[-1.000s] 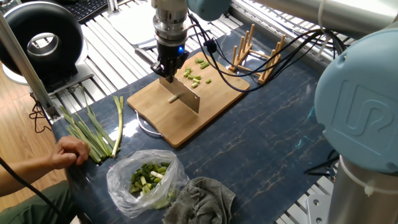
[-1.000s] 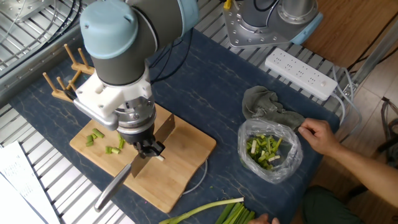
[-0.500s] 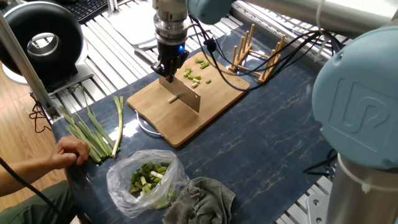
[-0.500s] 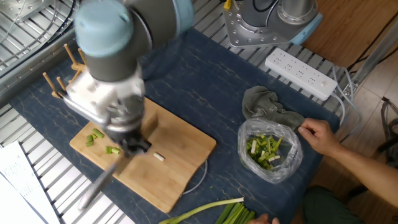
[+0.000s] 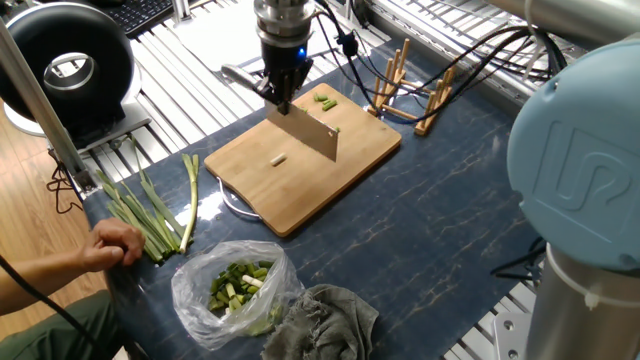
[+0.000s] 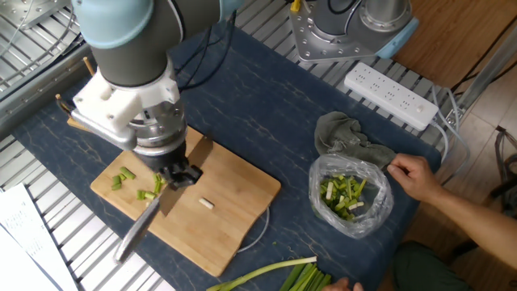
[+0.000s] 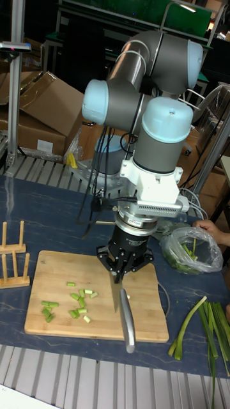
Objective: Chop the scallions
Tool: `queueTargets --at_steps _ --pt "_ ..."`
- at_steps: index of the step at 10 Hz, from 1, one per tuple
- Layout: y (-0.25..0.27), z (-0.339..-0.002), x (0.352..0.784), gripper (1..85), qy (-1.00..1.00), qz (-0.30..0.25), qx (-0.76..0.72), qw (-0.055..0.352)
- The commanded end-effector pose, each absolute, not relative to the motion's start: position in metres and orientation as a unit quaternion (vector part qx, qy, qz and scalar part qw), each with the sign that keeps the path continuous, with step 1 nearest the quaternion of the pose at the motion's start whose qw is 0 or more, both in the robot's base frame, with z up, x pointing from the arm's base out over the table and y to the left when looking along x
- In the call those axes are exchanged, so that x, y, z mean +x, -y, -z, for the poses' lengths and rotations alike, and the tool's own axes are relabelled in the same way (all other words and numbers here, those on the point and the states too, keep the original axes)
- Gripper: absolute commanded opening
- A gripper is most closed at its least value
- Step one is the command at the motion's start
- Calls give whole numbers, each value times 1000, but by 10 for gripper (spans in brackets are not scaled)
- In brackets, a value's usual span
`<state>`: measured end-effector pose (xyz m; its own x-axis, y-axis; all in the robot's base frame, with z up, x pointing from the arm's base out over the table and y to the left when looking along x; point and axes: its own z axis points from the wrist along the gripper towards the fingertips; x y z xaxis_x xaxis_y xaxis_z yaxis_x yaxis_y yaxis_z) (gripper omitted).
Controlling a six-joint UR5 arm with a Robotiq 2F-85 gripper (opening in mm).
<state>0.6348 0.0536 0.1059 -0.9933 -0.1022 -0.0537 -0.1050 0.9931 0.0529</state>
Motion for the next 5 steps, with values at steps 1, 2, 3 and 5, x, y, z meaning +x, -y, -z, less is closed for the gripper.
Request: queueTargets --at_steps 1,2,3,5 --pt "-81 -102 632 17 -998 -61 -17 26" --pt "-81 -99 633 17 -998 -57 -16 28" --pt "-82 -96 634 17 -998 -57 -15 30" --pt "-85 -88 636 17 -998 -55 -14 35"
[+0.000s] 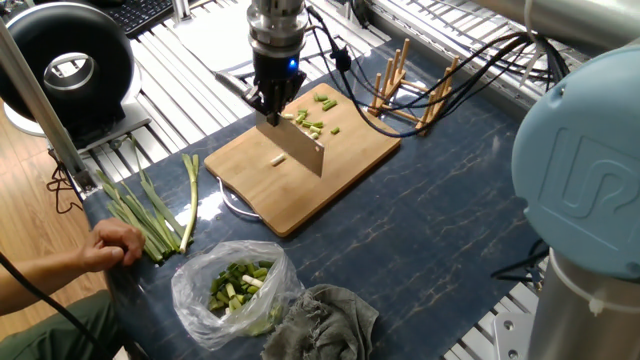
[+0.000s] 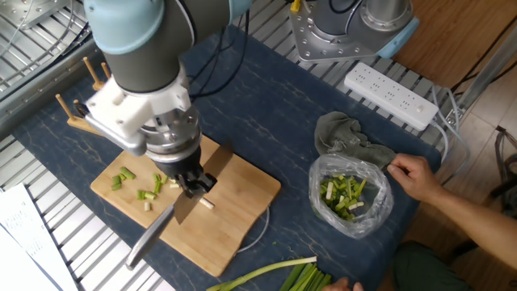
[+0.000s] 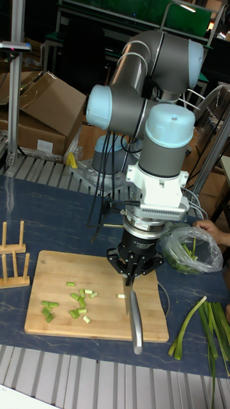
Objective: Chop the scallions
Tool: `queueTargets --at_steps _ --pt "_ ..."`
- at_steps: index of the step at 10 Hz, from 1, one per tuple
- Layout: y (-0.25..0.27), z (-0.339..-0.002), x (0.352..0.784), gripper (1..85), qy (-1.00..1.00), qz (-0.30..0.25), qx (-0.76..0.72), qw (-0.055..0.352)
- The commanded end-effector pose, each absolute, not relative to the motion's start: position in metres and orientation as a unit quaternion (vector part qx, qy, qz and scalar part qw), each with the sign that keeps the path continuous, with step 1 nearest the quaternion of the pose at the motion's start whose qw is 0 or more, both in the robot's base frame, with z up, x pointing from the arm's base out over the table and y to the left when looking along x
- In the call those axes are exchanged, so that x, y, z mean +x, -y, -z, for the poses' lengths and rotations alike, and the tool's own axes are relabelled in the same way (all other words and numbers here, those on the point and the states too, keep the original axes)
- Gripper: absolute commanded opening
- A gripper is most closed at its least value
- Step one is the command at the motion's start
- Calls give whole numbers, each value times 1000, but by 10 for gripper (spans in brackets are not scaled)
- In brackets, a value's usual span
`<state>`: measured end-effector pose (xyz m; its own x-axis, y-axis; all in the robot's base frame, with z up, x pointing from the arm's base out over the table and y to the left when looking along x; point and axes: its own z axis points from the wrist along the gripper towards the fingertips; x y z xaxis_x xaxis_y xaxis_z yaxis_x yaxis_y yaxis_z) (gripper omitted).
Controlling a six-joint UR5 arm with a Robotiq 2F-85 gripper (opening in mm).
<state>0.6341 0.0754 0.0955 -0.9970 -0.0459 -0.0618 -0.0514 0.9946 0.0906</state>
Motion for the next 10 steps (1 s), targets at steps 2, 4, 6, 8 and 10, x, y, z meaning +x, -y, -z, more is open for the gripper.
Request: queueTargets --at_steps 2,4,6,8,10 --pt "-86 -83 638 17 -998 -52 -14 40" --pt "-86 -79 640 17 -998 -50 -14 43" --pt "-84 -77 640 17 -998 -47 -14 44" --pt "-84 -76 641 17 -998 -46 -14 46" --pt "-82 -74 642 17 -998 -43 -16 49"
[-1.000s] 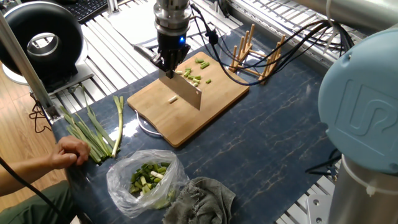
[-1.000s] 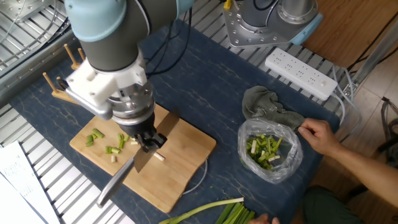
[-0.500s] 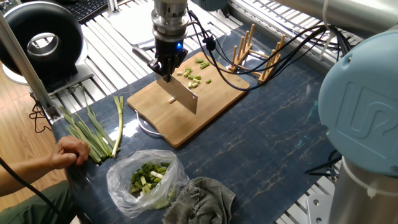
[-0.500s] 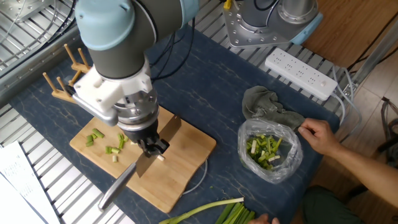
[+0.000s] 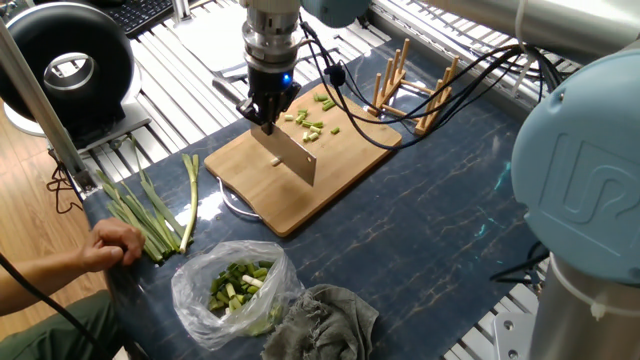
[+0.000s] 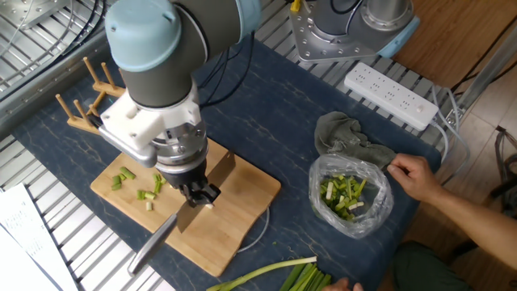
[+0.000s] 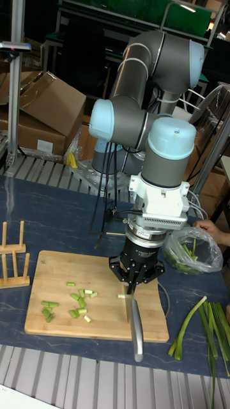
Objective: Chop the scallions
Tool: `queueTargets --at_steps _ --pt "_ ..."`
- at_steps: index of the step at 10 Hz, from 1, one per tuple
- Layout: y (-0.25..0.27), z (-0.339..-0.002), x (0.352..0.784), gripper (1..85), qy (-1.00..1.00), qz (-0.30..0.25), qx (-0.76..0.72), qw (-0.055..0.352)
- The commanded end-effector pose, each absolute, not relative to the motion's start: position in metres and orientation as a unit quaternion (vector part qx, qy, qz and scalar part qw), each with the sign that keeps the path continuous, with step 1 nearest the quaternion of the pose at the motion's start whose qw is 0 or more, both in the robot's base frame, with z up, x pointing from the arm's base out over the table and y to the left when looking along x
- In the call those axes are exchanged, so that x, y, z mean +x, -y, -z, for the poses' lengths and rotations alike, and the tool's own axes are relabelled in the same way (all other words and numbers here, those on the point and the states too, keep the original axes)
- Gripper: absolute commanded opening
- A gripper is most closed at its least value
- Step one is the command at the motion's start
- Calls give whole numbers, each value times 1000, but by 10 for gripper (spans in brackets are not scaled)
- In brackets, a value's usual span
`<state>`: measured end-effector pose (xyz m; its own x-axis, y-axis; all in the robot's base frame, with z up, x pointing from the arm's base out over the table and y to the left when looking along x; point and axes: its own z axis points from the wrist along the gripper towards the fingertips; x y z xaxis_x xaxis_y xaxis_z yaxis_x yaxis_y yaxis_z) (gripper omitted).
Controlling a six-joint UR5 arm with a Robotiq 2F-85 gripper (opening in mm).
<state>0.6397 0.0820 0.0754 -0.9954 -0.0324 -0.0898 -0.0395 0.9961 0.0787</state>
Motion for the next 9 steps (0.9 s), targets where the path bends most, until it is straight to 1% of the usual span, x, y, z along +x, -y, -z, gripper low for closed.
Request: queueTargets --at_steps 1,4,6,7,8,9 --pt "-81 -73 643 17 -998 -42 -16 52" --pt "-83 -65 651 17 -997 -42 -14 65" --pt "-84 -55 662 17 -995 -40 -13 85" --pt "-75 -63 664 17 -996 -34 -23 80" --pt "-62 -82 661 17 -997 -27 -44 64" --pt "-31 -107 657 17 -995 1 -92 45"
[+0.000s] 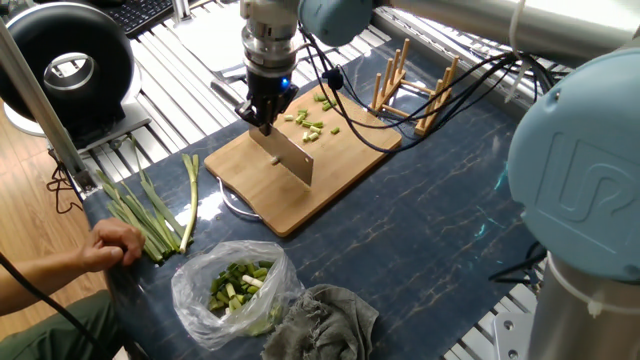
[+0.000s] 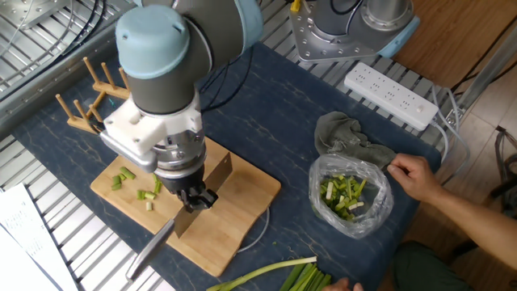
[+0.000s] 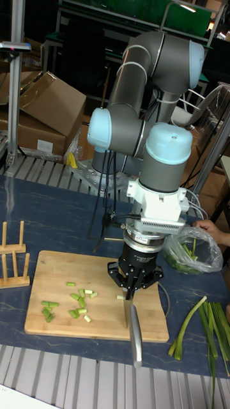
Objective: Chop the scallions
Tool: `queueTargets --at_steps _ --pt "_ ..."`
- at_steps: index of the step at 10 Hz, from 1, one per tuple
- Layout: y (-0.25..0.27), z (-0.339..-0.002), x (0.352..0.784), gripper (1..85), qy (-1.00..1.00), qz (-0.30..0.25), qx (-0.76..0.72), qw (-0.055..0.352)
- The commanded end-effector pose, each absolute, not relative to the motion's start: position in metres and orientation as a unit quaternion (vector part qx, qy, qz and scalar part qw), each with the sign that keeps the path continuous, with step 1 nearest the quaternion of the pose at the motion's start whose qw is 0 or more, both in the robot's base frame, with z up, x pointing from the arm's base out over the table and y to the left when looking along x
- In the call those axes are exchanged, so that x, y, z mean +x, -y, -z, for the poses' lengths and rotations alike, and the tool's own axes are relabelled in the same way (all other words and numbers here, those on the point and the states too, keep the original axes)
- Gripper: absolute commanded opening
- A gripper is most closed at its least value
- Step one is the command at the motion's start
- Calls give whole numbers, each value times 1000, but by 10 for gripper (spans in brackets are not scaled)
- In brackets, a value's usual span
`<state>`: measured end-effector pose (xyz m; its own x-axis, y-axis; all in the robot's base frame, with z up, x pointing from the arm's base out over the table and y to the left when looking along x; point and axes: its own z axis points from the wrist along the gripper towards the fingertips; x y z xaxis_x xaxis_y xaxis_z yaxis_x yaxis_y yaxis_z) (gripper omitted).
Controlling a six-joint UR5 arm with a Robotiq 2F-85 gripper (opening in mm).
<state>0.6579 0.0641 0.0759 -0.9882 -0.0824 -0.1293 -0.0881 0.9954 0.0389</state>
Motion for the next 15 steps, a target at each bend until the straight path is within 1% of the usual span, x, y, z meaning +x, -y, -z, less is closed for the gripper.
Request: queueTargets --at_steps 1,2,3,5,6,8,9,10,11,12,13,15 --pt "-28 -132 642 17 -995 -18 -96 15" --pt "-28 -145 633 17 -995 -46 -93 1" --pt "-27 -153 628 17 -994 -69 -87 -3" --pt "14 -159 632 17 -991 -46 -123 -3" --pt "48 -161 635 17 -989 -18 -148 3" --pt "95 -165 628 17 -987 27 -161 4" --pt "129 -169 625 17 -982 81 -172 0" --pt "167 -180 619 17 -972 146 -183 -14" --pt "188 -187 614 17 -965 180 -188 -23" --pt "201 -189 607 17 -962 194 -189 -30" --pt "207 -186 601 17 -963 189 -191 -28" --pt "208 -171 591 17 -968 156 -196 -18"
